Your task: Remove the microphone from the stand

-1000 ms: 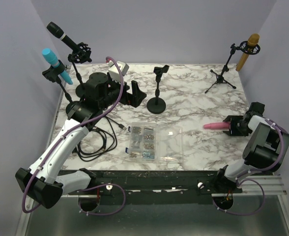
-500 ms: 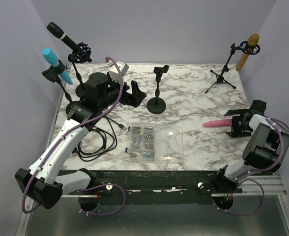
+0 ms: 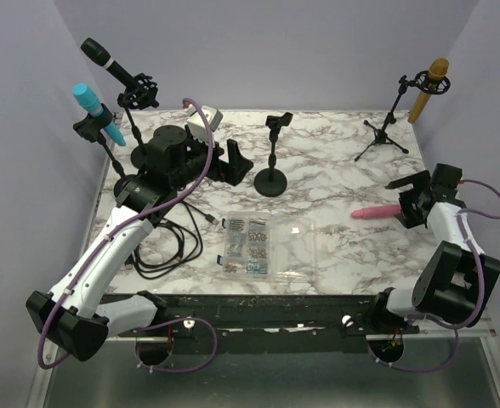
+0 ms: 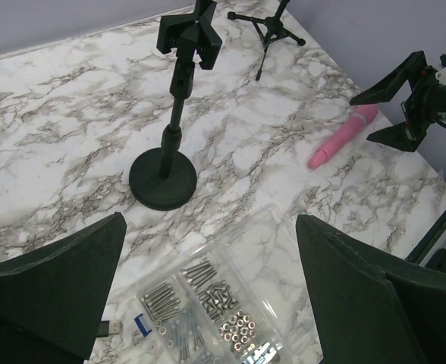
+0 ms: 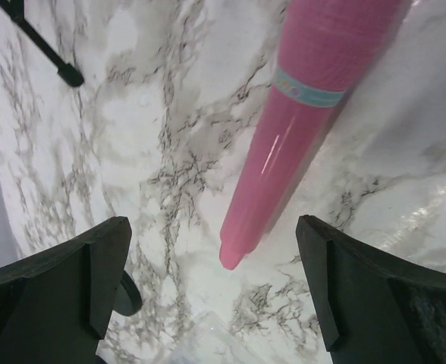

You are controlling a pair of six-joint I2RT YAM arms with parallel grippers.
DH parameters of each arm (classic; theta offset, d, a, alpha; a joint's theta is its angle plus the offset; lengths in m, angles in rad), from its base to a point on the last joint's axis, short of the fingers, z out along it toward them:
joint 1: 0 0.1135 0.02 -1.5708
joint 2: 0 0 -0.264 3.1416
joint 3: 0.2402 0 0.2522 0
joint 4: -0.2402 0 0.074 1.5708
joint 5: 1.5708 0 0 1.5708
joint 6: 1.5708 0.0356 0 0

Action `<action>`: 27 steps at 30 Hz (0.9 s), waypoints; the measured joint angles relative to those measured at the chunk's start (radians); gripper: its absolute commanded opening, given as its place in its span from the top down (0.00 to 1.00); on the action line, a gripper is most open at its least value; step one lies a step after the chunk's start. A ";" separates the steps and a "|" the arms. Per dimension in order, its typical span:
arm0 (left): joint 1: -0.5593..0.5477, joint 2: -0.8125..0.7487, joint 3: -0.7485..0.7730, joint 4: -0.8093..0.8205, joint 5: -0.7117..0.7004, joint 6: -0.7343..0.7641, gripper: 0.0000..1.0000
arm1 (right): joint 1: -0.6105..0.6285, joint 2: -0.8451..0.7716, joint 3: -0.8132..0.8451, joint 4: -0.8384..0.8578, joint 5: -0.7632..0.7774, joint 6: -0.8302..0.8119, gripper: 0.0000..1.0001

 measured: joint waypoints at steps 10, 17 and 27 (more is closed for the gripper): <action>0.000 0.006 0.000 0.002 0.011 -0.008 0.01 | 0.198 0.004 0.039 -0.004 0.030 -0.130 0.00; 0.000 0.019 0.000 0.008 0.015 -0.014 0.02 | 0.331 0.049 0.146 0.019 -0.077 -0.209 0.00; 0.000 0.029 -0.002 0.012 0.029 -0.028 0.02 | 0.575 0.174 0.319 0.252 -0.405 -0.094 0.02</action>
